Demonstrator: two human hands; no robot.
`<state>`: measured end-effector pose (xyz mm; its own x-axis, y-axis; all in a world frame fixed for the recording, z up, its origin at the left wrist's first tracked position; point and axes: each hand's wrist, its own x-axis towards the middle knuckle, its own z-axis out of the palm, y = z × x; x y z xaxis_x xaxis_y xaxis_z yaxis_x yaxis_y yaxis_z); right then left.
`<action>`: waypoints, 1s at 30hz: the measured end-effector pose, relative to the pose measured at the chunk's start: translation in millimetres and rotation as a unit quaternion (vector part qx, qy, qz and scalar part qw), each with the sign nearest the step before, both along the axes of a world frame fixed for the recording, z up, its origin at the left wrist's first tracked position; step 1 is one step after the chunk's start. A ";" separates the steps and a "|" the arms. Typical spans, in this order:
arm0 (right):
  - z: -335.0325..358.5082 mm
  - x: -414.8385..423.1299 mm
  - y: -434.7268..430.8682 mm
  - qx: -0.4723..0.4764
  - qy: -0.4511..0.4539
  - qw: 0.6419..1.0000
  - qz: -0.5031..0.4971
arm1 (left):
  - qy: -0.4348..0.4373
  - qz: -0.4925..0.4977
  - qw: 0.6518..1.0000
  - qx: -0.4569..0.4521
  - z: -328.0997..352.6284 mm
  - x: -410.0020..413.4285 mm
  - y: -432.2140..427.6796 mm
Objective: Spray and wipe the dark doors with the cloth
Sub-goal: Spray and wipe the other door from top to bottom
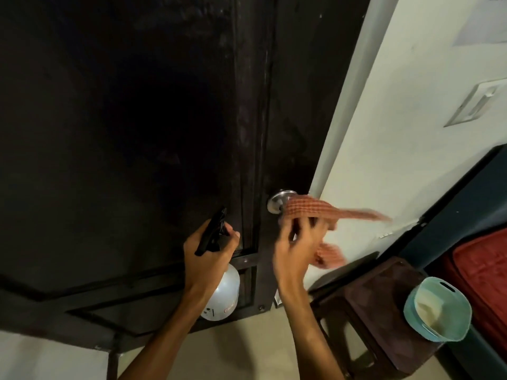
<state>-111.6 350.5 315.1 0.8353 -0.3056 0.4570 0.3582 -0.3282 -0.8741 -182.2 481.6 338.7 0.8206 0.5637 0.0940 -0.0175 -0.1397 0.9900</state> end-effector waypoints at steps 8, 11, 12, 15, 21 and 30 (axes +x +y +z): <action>-23.8 -1.1 -6.9 -0.396 -0.089 0.913 0.044 | 0.018 0.007 1.000 -0.002 -8.0 -2.5 -7.4; -36.1 -11.8 -21.0 -0.230 -0.069 0.965 0.102 | 0.020 0.004 1.000 -0.002 -8.5 -0.8 -12.2; -34.0 -10.9 -22.6 -0.106 -0.014 0.990 0.093 | 0.018 0.002 1.000 -0.008 -7.9 0.5 -12.4; -11.3 13.5 -21.1 0.209 0.136 0.965 0.082 | 0.012 -0.003 1.000 -0.013 -5.2 4.1 -13.0; 18.0 48.4 -24.7 -0.251 0.049 0.955 0.150 | 0.014 0.008 1.000 -0.019 -2.6 2.6 -13.2; 44.3 51.1 -45.6 -0.401 -0.072 0.866 0.289 | 0.018 0.027 0.999 -0.011 -4.4 -3.7 -31.0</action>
<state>-60.5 304.8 359.4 0.6594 0.6092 0.4405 0.7518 -0.5387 -0.3803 -185.9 450.6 334.4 0.7916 0.6089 0.0517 0.0260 -0.1180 0.9927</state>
